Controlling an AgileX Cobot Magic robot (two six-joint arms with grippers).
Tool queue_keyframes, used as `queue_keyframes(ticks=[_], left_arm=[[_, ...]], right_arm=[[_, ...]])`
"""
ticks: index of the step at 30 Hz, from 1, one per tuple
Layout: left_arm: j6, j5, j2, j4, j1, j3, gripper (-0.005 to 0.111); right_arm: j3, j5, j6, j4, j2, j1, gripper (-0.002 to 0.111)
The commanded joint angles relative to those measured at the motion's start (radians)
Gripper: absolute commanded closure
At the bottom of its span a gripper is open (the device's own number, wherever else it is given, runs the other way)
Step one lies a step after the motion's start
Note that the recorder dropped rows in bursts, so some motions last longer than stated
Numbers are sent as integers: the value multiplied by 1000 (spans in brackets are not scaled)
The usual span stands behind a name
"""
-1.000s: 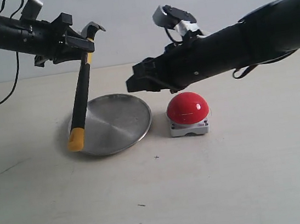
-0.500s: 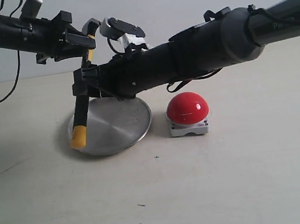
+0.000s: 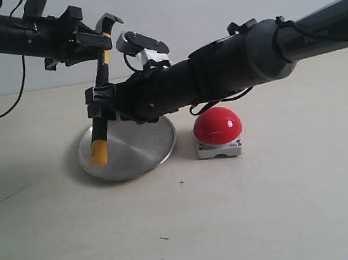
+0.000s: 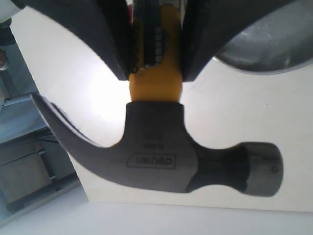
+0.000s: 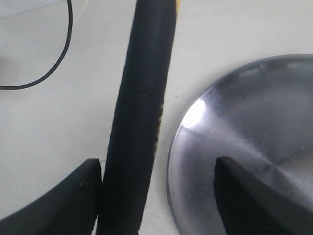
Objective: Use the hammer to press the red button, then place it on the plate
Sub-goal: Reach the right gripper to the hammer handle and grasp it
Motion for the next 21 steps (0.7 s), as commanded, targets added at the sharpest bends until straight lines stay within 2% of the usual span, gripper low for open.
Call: queue_keyframes(ticks=[1, 7, 17, 21], left_arm=[[17, 4, -17, -88, 2, -6, 107], [17, 4, -17, -96, 2, -6, 107], [30, 4, -17, -98, 2, -6, 107], [30, 4, -17, -98, 2, -6, 107]], right_arm=[[-25, -4, -41, 2, 7, 1, 45], [-94, 24, -34, 2, 69, 1, 45], [-105, 24, -32, 2, 97, 1, 45], [-105, 61, -32, 2, 97, 1, 54]])
